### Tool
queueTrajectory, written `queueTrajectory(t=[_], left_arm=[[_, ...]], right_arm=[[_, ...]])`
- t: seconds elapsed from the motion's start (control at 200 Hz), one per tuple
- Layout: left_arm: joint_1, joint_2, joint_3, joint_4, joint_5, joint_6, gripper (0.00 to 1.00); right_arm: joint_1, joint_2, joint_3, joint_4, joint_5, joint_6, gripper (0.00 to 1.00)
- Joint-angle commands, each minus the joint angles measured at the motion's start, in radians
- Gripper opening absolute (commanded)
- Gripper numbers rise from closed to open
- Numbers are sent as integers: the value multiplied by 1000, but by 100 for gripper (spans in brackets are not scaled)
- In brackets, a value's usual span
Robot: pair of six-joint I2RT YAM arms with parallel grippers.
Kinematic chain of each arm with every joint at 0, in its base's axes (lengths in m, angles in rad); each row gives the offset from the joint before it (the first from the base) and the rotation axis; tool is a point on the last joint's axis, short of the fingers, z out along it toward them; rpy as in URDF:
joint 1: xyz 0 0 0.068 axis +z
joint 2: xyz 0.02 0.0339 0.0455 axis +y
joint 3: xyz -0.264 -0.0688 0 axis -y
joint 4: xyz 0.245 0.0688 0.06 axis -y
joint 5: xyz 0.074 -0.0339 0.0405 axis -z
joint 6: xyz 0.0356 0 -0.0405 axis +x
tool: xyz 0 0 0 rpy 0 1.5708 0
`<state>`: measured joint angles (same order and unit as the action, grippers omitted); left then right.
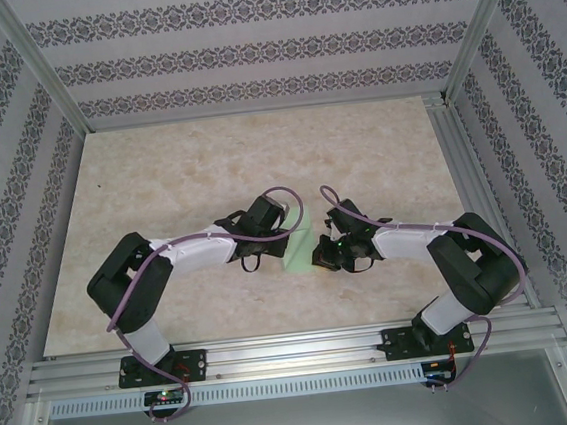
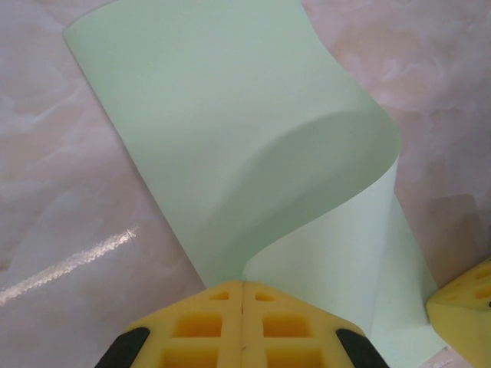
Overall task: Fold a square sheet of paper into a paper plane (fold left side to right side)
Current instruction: Fold the triangle a second time at the center of the table.
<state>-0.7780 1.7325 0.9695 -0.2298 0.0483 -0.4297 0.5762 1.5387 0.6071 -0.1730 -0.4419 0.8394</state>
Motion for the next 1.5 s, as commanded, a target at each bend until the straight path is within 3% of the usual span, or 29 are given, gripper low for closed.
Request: queueTrajectory(t=[0.0, 0.914, 1.259, 1.499], left_arm=[[16, 22, 15, -5, 15, 22, 0], [17, 80, 2, 18, 13, 11, 0], [17, 81, -11, 19, 18, 9, 0], [18, 76, -16, 24, 19, 5, 0]], right_arm=[[14, 17, 3, -62, 31, -18, 6], [19, 20, 14, -71, 26, -25, 8], [-32, -92, 57, -71, -16, -15, 16], [-47, -46, 89, 115, -51, 117, 14]])
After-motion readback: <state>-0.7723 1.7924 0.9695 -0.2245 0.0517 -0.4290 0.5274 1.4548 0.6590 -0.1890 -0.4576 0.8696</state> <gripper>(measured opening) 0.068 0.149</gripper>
